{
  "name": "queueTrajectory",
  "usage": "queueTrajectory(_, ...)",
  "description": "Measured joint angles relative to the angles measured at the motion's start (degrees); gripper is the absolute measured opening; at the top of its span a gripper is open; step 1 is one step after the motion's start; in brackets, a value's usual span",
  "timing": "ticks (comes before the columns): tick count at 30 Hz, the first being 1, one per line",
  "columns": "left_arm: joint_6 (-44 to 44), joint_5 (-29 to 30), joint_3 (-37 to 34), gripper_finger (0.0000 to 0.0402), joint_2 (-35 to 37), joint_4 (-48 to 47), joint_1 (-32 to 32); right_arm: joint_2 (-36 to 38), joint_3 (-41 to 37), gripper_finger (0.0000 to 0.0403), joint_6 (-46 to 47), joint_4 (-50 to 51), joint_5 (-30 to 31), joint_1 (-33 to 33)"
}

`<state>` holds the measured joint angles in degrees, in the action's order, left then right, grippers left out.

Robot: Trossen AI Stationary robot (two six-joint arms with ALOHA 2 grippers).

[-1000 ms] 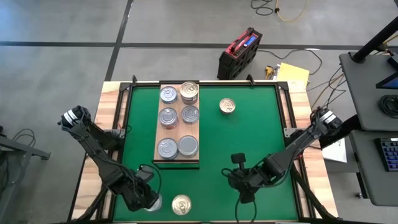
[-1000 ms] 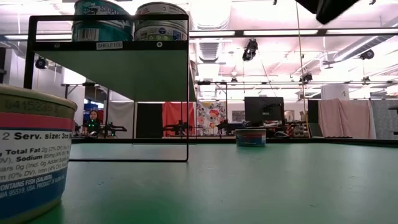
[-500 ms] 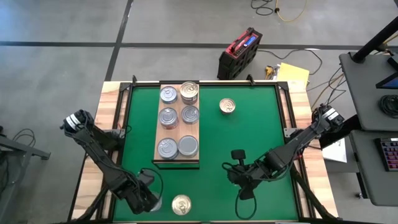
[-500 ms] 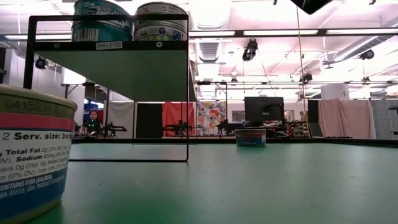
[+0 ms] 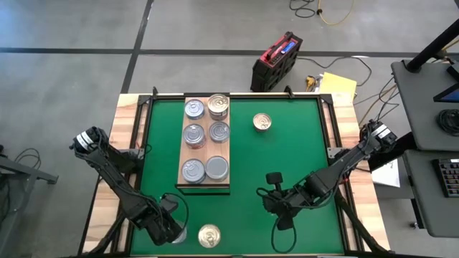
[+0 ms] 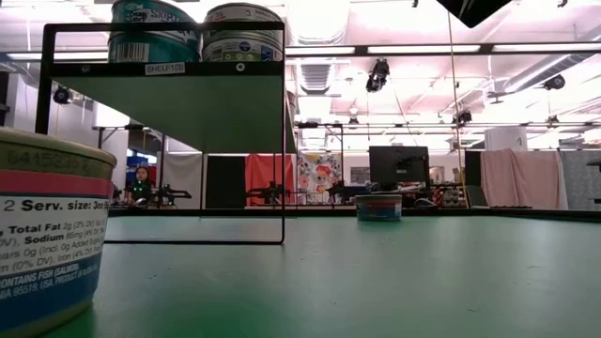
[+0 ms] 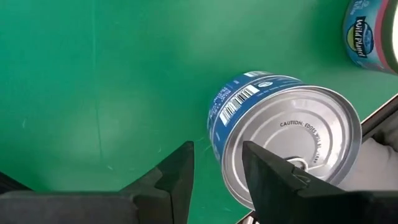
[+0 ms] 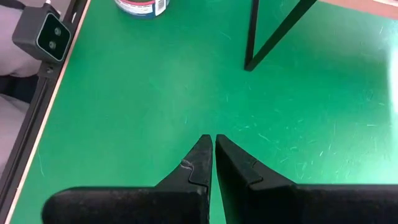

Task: Stack canned seafood by type on shelf
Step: Put the blue tuna can on the shelf

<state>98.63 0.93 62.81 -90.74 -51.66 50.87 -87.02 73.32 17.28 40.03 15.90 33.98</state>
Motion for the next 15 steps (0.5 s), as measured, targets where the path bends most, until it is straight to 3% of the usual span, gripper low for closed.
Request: queueTrajectory(15, -0.1, 1.9, -2.5, 0.0077, 0.0, 6.5, 0.1, 0.0, -0.5, 0.0013, -0.3, -0.1, 0.2, 0.0)
